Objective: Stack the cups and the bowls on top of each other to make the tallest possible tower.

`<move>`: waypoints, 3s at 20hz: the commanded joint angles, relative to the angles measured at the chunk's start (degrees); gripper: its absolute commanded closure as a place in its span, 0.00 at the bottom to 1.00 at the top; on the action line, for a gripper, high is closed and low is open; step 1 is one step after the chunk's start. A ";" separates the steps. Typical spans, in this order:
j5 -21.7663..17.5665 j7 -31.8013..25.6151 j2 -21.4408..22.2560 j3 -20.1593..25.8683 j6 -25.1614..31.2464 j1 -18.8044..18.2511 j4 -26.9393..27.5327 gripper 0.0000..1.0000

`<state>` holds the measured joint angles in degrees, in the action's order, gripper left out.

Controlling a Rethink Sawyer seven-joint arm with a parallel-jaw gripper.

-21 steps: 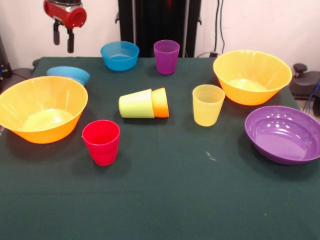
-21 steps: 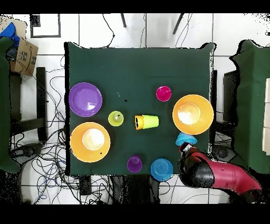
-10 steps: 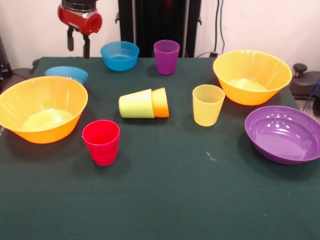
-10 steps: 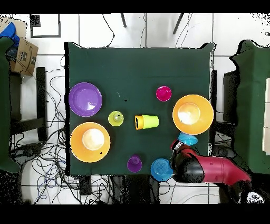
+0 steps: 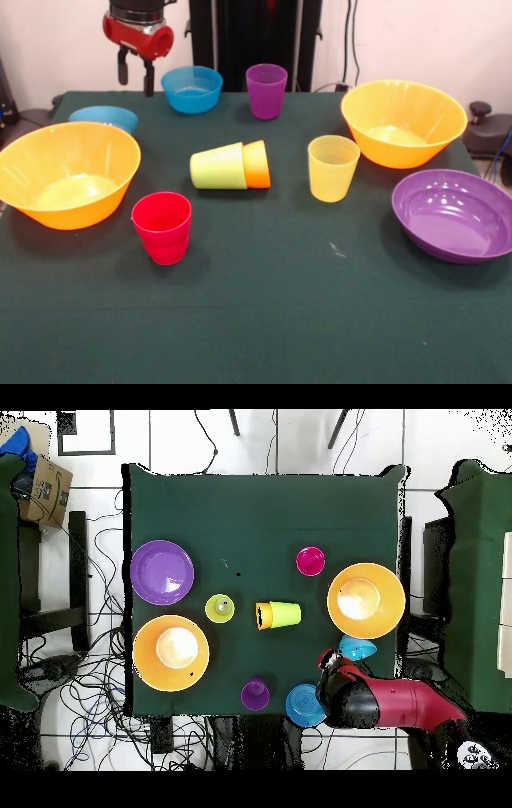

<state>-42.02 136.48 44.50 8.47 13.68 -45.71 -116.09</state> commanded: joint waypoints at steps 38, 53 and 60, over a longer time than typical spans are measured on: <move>2.28 4.66 -15.13 -12.13 -22.33 10.08 12.59 1.00; 4.47 4.96 -14.38 -13.51 -23.23 11.55 11.13 1.00; 4.14 4.56 -14.46 -11.91 -22.80 10.23 10.80 1.00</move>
<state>-39.75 136.48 29.51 -8.33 -8.08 -36.24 -106.69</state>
